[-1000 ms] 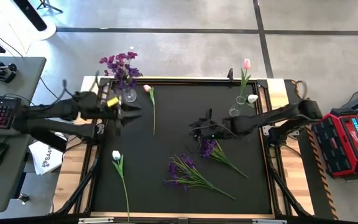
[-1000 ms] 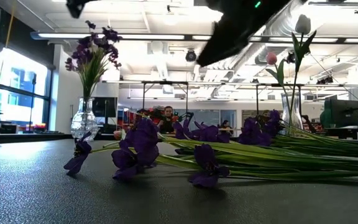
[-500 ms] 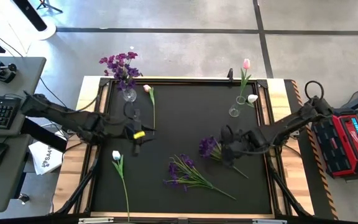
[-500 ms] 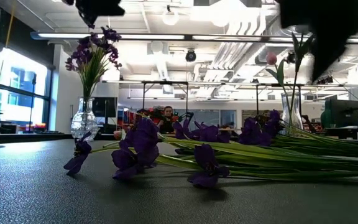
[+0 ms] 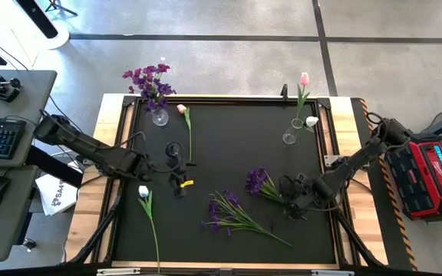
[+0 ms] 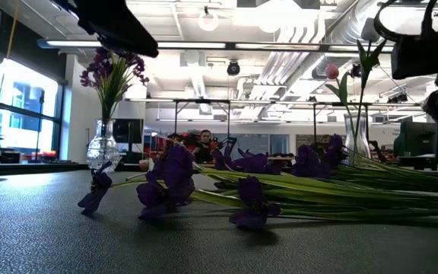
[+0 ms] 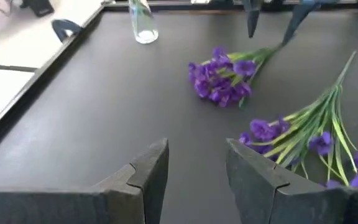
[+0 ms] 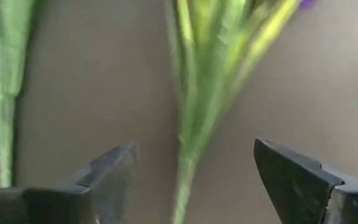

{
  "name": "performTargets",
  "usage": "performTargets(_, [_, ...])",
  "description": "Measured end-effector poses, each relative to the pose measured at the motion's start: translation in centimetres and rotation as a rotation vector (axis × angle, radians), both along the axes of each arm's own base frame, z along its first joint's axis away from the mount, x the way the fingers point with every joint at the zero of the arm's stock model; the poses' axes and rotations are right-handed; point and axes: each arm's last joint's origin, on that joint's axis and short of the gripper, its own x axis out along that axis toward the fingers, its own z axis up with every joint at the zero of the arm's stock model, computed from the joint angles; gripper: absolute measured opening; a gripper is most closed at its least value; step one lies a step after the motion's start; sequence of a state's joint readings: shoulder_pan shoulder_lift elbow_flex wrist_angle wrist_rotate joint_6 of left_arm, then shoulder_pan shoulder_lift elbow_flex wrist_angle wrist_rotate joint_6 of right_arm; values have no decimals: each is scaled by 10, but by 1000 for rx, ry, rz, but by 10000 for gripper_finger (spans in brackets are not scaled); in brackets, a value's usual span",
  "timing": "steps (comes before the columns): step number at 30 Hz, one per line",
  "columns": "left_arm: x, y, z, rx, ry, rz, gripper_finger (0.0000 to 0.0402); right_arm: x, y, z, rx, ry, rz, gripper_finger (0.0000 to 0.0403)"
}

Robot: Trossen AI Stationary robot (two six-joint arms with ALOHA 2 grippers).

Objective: Sort flowers into vase by color
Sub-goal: Put the pink tulip into the right transparent vase

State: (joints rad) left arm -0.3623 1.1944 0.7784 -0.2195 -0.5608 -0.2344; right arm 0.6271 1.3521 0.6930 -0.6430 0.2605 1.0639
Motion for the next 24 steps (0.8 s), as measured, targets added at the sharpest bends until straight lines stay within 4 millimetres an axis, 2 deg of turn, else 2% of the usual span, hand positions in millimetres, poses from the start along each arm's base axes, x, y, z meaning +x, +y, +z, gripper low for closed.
performTargets(6, [3, -9, -15, -32, 68, -92, 142, 8, -1, -4, -61, -137, 44, 287])
performTargets(14, [-11, -6, -32, -73, 78, -17, 142, 29, -7, 16, -172, -247, 119, 281])
performTargets(20, [-26, 3, -26, -106, 5, 108, 142, 45, -18, 26, -342, -363, 116, 281])
performTargets(24, [-46, 7, -22, -250, 58, 206, 142, 57, -36, 30, -436, -403, 47, 281])
